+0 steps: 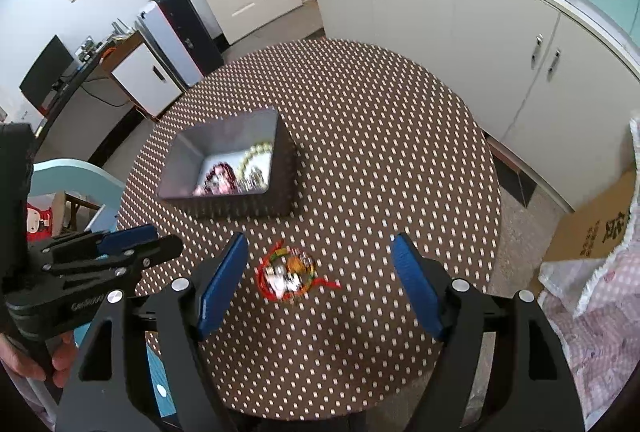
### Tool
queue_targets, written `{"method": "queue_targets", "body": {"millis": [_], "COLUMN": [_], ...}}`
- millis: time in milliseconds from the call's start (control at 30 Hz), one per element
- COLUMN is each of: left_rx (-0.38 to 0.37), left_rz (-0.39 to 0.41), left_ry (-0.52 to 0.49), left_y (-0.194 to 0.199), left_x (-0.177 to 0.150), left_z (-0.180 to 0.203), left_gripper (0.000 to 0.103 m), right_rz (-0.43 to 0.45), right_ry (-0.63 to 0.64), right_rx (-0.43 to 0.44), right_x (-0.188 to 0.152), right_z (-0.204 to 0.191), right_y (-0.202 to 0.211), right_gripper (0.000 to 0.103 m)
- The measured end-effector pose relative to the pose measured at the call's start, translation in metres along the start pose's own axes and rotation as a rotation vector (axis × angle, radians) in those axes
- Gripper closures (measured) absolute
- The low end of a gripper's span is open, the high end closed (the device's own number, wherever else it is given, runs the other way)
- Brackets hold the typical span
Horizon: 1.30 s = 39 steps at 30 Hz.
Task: Organize jewelry
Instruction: 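Withdraw both open tools from the box toward the red string bracelet, then grasp the red string bracelet with the right tool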
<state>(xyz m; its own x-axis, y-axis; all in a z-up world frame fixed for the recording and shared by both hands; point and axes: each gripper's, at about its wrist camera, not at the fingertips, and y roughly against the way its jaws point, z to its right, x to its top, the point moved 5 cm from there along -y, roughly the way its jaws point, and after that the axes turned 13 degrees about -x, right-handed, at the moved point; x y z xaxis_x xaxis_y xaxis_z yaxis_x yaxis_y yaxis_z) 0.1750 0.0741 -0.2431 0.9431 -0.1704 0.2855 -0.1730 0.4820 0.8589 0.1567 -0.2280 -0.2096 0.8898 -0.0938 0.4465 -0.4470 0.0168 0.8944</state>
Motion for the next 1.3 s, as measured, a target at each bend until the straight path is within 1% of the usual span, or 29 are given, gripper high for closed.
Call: {"method": "queue_targets", "body": {"millis": [67, 133, 200, 233, 267, 300, 367, 467, 600, 733, 800, 933, 1100, 1167, 1233, 1300], "left_rx": [-0.003, -0.007, -0.009, -0.009, -0.007, -0.005, -0.004, -0.003, 0.004, 0.009, 0.013, 0.02, 0.034, 0.038, 0.045, 0.048], "left_rz": [-0.017, -0.028, -0.037, -0.04, -0.043, -0.046, -0.046, -0.05, -0.059, -0.068, -0.071, -0.071, -0.085, -0.086, -0.09, -0.094], "left_ry": [0.006, 0.014, 0.023, 0.025, 0.028, 0.032, 0.045, 0.07, 0.1, 0.126, 0.132, 0.146, 0.17, 0.178, 0.186, 0.193], "left_y": [-0.003, -0.007, -0.01, -0.011, -0.012, -0.013, -0.013, -0.015, -0.019, -0.023, -0.024, -0.026, -0.035, -0.039, -0.042, -0.045], "left_x": [-0.009, -0.017, -0.023, -0.026, -0.03, -0.032, -0.035, -0.039, -0.045, -0.046, -0.045, -0.045, -0.043, -0.041, -0.04, -0.04], "left_z": [-0.001, -0.003, -0.004, -0.006, -0.008, -0.01, -0.014, -0.021, -0.031, -0.036, -0.037, -0.038, -0.039, -0.039, -0.038, -0.037], "left_gripper": [0.063, 0.063, 0.063, 0.063, 0.063, 0.064, 0.064, 0.064, 0.064, 0.064, 0.064, 0.064, 0.063, 0.063, 0.064, 0.064], "right_rz": [-0.003, -0.001, 0.001, 0.002, 0.002, 0.006, 0.007, -0.018, -0.027, -0.024, -0.026, -0.04, -0.058, -0.04, -0.03, -0.02], "right_ry": [0.011, 0.027, 0.04, 0.044, 0.055, 0.077, 0.114, 0.155, 0.174, 0.177, 0.182, 0.229, 0.257, 0.29, 0.294, 0.286], "right_rx": [0.014, 0.049, 0.114, 0.135, 0.151, 0.16, 0.164, 0.159, 0.118, 0.114, 0.126, 0.109, 0.096, 0.078, 0.08, 0.099], "right_x": [-0.01, -0.017, -0.025, -0.027, -0.03, -0.033, -0.038, -0.044, -0.042, -0.04, -0.039, -0.041, -0.045, -0.048, -0.046, -0.044], "right_z": [-0.003, -0.009, -0.019, -0.023, -0.028, -0.035, -0.045, -0.055, -0.058, -0.056, -0.053, -0.053, -0.052, -0.054, -0.055, -0.056], "right_y": [0.001, 0.002, 0.0, -0.001, -0.003, -0.006, -0.012, -0.025, -0.042, -0.053, -0.059, -0.073, -0.088, -0.09, -0.092, -0.094], "right_gripper": [0.031, 0.032, 0.032, 0.035, 0.041, 0.044, 0.06, 0.072, 0.076, 0.079, 0.081, 0.088, 0.089, 0.091, 0.092, 0.092]}}
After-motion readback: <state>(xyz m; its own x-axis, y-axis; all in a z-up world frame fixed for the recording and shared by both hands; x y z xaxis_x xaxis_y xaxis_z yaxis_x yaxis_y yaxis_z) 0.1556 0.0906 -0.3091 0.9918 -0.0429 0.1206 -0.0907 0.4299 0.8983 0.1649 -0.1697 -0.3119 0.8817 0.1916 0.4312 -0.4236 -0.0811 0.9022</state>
